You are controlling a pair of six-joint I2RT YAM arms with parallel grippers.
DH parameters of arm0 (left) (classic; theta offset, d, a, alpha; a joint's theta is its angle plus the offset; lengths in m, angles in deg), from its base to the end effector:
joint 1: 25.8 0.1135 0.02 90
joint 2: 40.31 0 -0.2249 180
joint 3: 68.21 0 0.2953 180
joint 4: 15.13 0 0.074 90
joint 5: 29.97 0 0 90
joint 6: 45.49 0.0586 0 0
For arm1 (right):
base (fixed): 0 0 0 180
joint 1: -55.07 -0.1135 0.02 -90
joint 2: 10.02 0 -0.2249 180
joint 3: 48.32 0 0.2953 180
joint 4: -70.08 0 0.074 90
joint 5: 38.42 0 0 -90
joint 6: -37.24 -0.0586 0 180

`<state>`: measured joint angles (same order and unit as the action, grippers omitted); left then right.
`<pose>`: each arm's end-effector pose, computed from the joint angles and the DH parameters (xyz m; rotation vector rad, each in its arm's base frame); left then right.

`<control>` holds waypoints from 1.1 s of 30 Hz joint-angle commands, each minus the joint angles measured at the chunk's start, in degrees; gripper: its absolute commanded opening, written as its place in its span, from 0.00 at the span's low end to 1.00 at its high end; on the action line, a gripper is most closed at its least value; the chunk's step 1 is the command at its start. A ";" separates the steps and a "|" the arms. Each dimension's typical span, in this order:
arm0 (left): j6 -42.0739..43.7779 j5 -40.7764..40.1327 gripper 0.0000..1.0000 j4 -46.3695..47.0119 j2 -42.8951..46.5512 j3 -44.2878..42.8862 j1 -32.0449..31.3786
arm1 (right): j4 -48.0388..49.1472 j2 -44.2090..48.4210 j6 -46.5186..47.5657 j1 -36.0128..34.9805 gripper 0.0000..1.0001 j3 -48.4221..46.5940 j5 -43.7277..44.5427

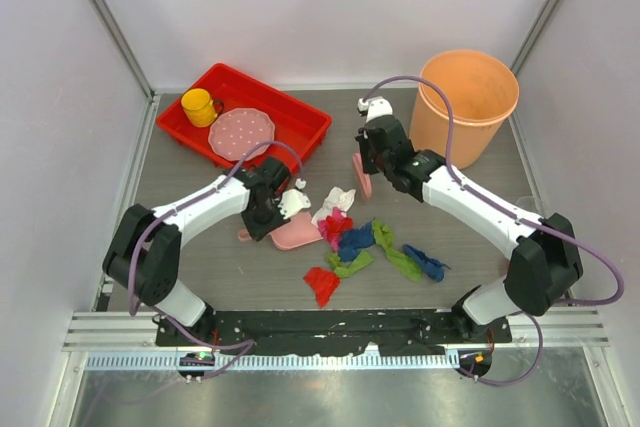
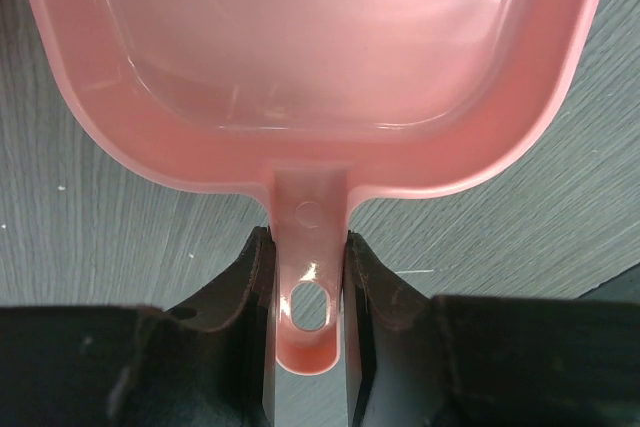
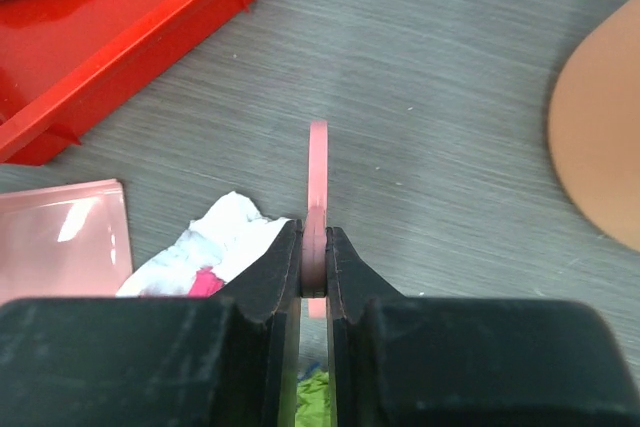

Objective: Sweep away the paper scraps from the table

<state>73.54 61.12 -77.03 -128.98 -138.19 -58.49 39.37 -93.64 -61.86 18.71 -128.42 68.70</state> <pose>0.2655 -0.1717 0.1129 1.5295 2.5550 -0.0361 0.3301 0.2216 0.2457 -0.3378 2.1148 0.1401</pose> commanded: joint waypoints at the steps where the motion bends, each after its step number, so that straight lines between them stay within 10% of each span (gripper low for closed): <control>1: 1.02 0.24 0.00 1.48 -1.51 -2.47 -1.24 | 5.36 -0.50 -5.13 -1.61 0.01 1.23 -0.95; 21: 1.11 2.52 0.00 9.39 -7.05 -6.17 -2.29 | 20.57 2.31 -9.96 -5.04 0.01 6.32 -15.54; 33: -3.02 7.09 0.00 11.15 -3.63 -6.43 -2.29 | 9.85 12.24 -2.33 -5.04 0.01 2.82 -0.18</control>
<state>72.49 65.99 -68.26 -136.23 -144.10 -60.63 50.50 -87.10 -68.81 13.73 -121.52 61.10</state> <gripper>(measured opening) 0.268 0.152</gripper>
